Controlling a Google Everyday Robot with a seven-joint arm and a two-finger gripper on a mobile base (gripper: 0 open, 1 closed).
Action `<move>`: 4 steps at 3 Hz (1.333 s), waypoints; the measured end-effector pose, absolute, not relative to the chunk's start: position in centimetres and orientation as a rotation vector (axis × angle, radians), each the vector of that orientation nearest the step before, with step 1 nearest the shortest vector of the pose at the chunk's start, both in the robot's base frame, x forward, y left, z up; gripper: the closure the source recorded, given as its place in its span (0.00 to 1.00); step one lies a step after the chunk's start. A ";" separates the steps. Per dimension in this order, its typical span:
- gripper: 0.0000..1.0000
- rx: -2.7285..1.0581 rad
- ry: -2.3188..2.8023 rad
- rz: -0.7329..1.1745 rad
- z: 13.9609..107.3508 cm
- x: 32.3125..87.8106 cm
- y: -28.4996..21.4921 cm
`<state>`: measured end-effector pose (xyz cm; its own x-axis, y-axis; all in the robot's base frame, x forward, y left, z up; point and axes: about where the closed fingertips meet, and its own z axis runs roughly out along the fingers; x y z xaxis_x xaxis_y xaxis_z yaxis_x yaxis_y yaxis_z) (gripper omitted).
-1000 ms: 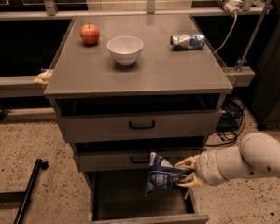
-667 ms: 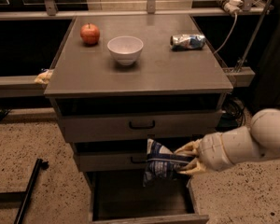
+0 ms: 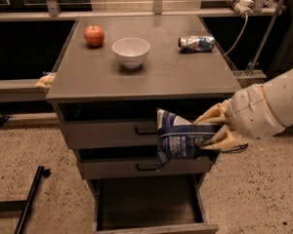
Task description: Pick blue chip bag from bottom drawer and place on counter
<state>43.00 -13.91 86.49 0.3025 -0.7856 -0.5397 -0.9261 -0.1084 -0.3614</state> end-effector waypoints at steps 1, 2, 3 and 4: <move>1.00 -1.929 1.519 0.280 86.5 43.0 -13.9; 1.00 -1.914 1.514 0.238 86.6 44.4 -14.0; 1.00 -1.912 1.523 0.197 86.8 48.3 -14.9; 1.00 -1.935 1.528 0.163 87.4 53.8 -15.7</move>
Offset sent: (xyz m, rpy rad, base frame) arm 0.0346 -0.0059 0.0041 -0.0056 -0.0766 -0.0420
